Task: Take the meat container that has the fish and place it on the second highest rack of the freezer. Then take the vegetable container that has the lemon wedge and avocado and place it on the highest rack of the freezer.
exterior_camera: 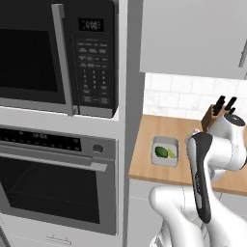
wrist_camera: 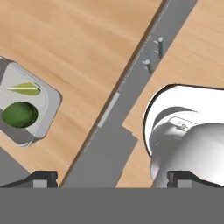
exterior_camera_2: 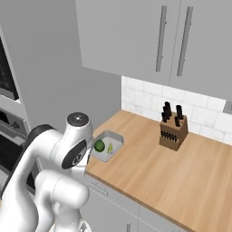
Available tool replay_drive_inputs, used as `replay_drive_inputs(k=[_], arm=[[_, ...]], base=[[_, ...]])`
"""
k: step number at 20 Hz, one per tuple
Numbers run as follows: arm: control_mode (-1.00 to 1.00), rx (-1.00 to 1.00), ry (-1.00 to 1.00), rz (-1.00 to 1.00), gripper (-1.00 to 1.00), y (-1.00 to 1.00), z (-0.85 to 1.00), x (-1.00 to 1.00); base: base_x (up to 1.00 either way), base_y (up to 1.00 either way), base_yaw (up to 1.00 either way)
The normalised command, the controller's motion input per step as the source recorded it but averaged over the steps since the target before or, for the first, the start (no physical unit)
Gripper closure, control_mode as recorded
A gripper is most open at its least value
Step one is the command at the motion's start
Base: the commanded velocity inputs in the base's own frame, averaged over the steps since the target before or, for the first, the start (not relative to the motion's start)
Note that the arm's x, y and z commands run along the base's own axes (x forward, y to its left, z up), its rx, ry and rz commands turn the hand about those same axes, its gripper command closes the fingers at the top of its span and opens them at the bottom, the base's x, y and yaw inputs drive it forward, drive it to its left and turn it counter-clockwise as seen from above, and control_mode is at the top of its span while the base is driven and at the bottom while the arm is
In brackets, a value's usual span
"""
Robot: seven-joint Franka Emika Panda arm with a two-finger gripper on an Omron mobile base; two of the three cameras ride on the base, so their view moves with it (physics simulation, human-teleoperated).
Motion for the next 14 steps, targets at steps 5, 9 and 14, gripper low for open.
replay_drive_inputs(k=[5, 9, 14], arm=[[-1.00, 0.00, 0.00, 0.15, -1.00, -0.23, -0.50, 0.50], [-1.00, -0.01, 0.03, 0.07, -1.00, -0.11, -0.14, 0.75], [-1.00, -0.03, 0.08, 0.04, -1.00, -0.02, -0.32, 0.56]], base=[[0.00, 0.00, 0.00], [0.00, 0.00, 0.00], [0.00, 0.00, 0.00]])
